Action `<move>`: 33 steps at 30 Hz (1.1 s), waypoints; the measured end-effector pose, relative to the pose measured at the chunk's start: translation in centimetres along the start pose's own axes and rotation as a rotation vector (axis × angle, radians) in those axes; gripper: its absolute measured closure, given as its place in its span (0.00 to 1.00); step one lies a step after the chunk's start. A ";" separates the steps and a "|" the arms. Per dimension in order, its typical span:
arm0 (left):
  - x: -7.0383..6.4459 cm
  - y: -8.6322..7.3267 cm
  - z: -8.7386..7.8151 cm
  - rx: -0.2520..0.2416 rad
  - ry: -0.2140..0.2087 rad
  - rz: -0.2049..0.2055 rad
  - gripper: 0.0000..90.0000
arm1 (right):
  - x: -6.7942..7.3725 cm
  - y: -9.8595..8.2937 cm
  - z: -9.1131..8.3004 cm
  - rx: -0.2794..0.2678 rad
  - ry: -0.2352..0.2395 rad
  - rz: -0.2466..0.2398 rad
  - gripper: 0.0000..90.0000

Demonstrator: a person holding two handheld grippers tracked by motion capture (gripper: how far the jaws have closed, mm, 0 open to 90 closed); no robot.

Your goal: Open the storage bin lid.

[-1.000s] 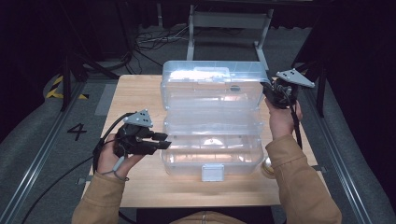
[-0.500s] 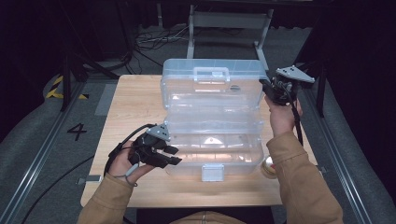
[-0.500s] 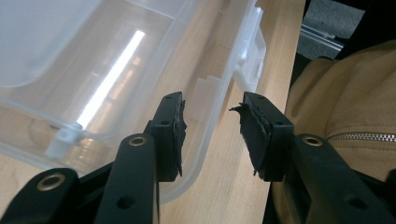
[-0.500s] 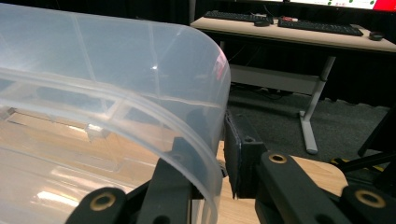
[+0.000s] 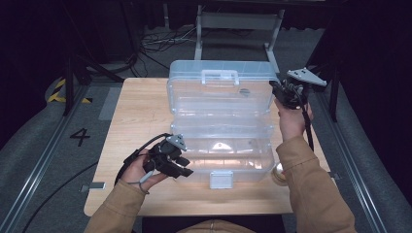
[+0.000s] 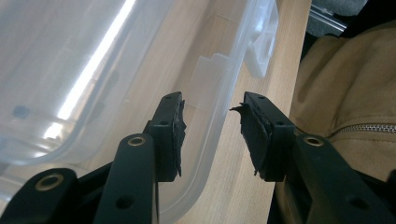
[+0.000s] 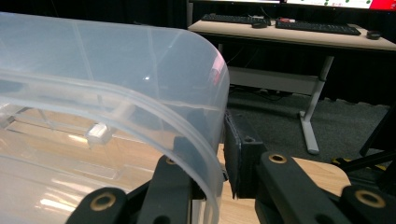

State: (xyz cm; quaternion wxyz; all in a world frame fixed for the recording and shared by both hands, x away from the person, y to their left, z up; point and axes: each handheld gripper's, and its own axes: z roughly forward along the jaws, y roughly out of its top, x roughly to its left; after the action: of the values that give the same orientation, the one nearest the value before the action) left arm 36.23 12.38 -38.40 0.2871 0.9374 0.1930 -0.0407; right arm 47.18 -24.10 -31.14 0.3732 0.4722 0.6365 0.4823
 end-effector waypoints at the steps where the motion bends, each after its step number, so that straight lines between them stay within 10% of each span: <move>1: 0.0 0.0 0.2 0.012 0.006 -0.001 0.66 | 0.0 0.0 0.0 -0.001 -0.001 0.005 0.89; 16: 0.0 0.4 2.2 0.149 0.031 0.018 0.79 | -0.3 0.0 0.4 -0.003 0.012 0.023 0.89; 33: -0.1 0.1 2.7 0.139 0.028 0.033 0.86 | -0.4 -0.1 0.7 -0.012 0.018 0.015 0.88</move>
State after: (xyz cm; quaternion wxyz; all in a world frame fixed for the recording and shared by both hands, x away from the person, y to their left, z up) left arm 36.30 10.78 -40.52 0.2190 0.9587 0.1781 -0.0360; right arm 47.91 -24.32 -31.36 0.3666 0.4703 0.6335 0.4930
